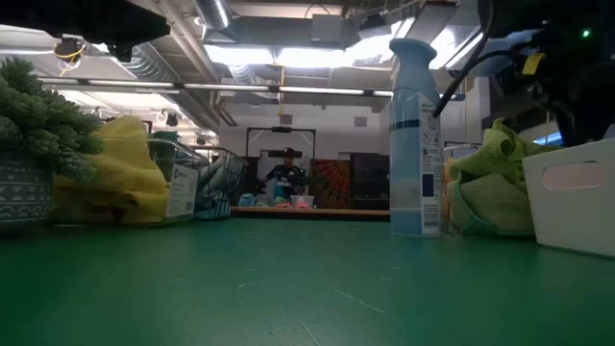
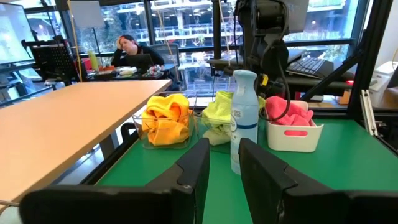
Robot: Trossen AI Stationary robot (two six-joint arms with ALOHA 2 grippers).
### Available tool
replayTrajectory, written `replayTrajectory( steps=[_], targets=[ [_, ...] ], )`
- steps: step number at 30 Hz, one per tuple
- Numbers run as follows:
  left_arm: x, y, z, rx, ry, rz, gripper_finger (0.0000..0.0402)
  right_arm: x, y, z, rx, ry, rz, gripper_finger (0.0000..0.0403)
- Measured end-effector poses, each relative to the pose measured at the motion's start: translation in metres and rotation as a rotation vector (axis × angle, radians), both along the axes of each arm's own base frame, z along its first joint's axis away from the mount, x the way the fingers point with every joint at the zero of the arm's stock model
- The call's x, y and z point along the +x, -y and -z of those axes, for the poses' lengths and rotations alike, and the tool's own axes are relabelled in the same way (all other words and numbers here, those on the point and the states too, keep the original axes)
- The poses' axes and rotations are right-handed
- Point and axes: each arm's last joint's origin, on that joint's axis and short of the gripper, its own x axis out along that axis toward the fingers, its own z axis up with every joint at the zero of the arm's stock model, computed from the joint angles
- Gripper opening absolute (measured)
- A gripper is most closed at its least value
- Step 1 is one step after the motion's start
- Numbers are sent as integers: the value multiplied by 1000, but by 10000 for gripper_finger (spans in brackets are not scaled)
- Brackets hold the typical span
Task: Sort microfiber towel by color & place in baskets
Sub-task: Put the light green microfiber towel into the bottom right transparent bin, then return to Home Position
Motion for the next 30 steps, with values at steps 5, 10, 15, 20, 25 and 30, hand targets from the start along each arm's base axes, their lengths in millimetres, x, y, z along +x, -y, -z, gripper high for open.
replayTrajectory(
  steps=[5, 10, 15, 20, 25, 30],
  targets=[
    [0, 0, 0, 0, 0, 0, 82, -2, 0, -22, -7, -36, -4, 127],
    [0, 0, 0, 2, -1, 0, 82, 1, 0, -48, 3, -11, -49, 127],
    [0, 0, 0, 26, -6, 1, 82, 3, 0, -81, 18, 121, -124, 127],
    [0, 0, 0, 27, -7, 1, 82, -7, 3, -118, 2, 295, -133, 127],
    [0, 0, 0, 28, -7, 1, 82, -32, 10, -146, -56, 489, -121, 127],
    [0, 0, 0, 28, -7, 1, 82, -50, 17, -157, -155, 788, -145, 127]
  ],
)
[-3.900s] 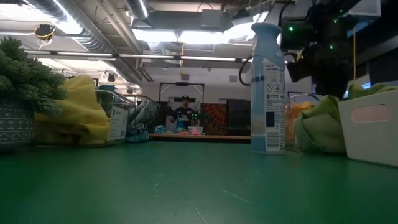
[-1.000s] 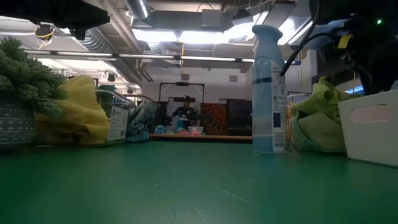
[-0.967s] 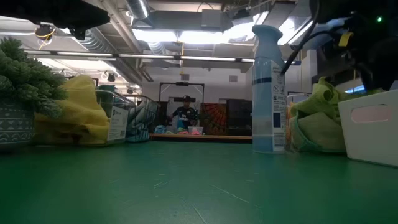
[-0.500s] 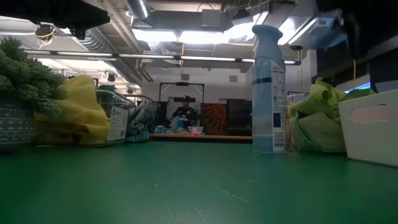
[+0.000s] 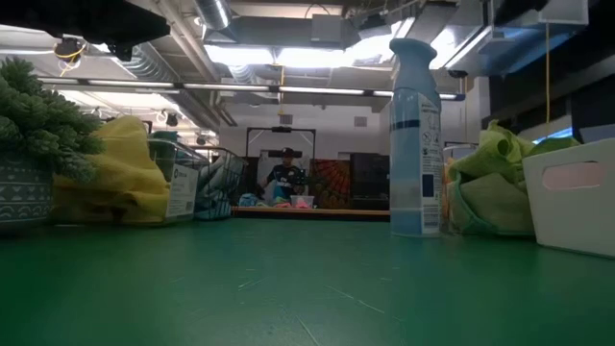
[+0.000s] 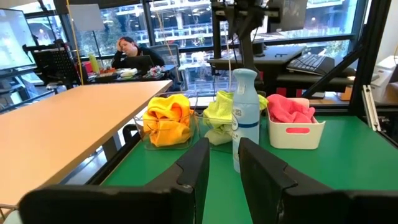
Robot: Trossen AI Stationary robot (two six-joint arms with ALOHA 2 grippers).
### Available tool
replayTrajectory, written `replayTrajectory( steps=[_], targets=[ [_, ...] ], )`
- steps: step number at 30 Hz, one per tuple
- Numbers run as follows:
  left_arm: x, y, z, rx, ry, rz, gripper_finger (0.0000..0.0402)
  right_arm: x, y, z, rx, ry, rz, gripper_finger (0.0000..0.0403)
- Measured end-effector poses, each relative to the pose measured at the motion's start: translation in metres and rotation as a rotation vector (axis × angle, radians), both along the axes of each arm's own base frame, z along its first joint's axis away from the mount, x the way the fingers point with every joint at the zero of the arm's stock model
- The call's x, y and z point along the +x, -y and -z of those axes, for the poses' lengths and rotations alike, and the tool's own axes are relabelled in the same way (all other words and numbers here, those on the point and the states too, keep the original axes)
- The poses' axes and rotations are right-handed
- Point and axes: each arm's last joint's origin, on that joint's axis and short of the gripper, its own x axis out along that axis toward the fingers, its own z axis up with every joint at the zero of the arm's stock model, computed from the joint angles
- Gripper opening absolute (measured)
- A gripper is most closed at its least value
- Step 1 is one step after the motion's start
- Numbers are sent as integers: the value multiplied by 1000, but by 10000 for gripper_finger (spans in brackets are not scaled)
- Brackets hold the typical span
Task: Sort microfiber towel by color & place in baskets
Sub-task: Return to Home Position
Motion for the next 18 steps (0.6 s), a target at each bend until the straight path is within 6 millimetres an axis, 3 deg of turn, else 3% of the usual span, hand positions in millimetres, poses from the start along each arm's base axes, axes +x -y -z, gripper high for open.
replayTrajectory(
  steps=[4, 7, 12, 18],
  targets=[
    [1, 0, 3, 0, 5, 0, 82, -6, 1, 4, -24, 226, -67, 127],
    [5, 0, 12, 0, 31, 0, 82, -5, 0, 18, -45, 340, -130, 127],
    [9, 0, 28, 0, 41, 0, 82, -1, -3, 54, -65, 438, -238, 127],
    [10, 0, 41, 17, 12, 1, 82, -2, -3, 97, -49, 545, -244, 127]
  ],
)
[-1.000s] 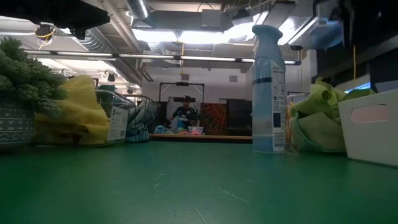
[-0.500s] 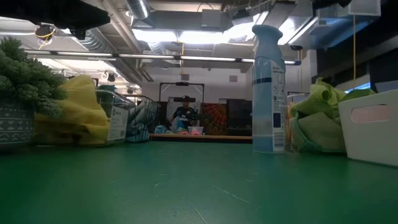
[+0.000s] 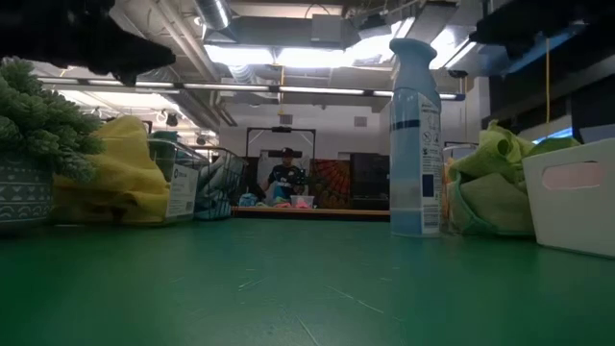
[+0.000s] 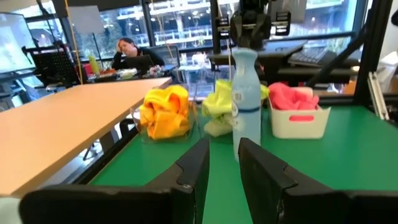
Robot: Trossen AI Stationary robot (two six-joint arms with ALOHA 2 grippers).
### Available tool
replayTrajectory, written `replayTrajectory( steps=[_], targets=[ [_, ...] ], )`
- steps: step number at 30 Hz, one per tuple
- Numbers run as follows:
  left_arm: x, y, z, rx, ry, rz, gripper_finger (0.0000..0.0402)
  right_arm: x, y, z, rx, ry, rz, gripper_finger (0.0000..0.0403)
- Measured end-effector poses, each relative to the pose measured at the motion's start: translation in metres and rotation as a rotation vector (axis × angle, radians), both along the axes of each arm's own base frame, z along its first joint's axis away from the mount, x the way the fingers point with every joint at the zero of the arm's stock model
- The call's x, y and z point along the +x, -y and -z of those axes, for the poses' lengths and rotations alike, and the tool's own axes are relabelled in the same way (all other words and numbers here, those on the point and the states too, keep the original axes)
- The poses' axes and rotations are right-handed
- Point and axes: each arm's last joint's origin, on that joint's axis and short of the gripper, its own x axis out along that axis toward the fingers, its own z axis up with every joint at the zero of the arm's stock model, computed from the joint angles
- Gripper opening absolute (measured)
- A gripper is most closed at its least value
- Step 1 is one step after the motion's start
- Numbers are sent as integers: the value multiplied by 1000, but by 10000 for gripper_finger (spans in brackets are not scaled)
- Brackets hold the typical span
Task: Sort microfiber towel by color & place in baskets
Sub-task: Return to Home Position
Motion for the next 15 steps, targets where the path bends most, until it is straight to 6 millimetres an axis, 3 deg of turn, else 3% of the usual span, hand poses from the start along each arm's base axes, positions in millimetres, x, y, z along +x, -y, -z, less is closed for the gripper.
replayTrajectory(
  steps=[7, 15],
  targets=[
    [0, -1, 15, 2, -34, -20, 82, -11, 2, 40, 82, 112, -5, 127],
    [1, -1, 23, 8, -12, -51, 82, -17, 3, 68, 118, 220, -5, 127]
  ],
)
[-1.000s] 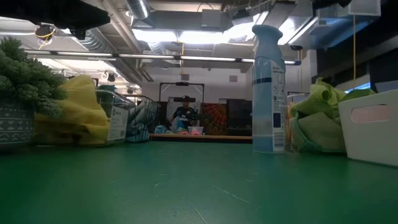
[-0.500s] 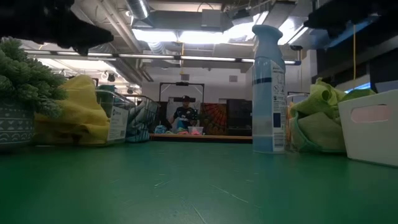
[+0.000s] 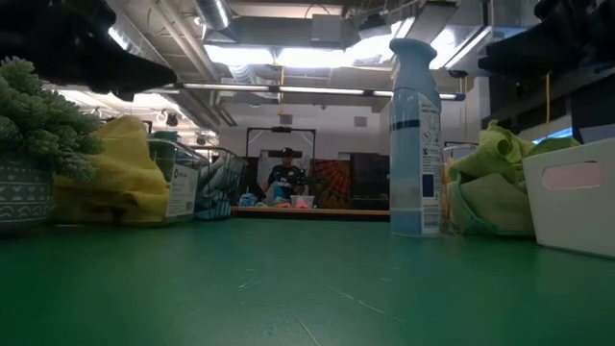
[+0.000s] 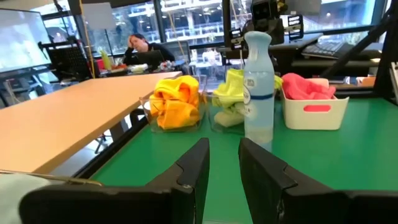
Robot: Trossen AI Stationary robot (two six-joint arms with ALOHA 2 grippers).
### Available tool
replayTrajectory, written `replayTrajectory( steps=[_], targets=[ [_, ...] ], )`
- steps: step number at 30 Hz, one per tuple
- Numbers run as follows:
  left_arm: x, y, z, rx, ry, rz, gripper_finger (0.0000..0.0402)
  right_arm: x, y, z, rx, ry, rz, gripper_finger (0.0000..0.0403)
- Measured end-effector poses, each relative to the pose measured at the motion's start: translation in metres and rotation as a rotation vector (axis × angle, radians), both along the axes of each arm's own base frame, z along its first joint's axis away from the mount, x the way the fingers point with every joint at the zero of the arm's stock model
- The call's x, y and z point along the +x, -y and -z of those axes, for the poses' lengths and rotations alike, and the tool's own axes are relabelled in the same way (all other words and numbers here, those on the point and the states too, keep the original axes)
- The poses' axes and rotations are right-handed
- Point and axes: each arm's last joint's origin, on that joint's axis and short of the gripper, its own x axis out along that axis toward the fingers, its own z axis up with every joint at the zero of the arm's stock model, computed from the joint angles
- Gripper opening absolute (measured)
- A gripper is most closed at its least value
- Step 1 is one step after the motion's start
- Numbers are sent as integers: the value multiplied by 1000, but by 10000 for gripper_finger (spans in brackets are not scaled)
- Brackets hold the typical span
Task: Sort microfiber towel by color & place in baskets
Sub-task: Return to Home Position
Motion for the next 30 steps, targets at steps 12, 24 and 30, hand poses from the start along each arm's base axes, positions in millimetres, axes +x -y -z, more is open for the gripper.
replayTrajectory(
  steps=[12, 24, 30],
  targets=[
    [1, 0, 21, -18, 31, 1, 82, 6, -4, 38, 17, 61, -113, 127],
    [1, 0, 21, -13, 34, 2, 82, 6, -4, 62, 11, 22, -111, 127],
    [1, 0, 22, -5, 15, 2, 82, 5, -2, 71, -24, -70, -43, 127]
  ],
)
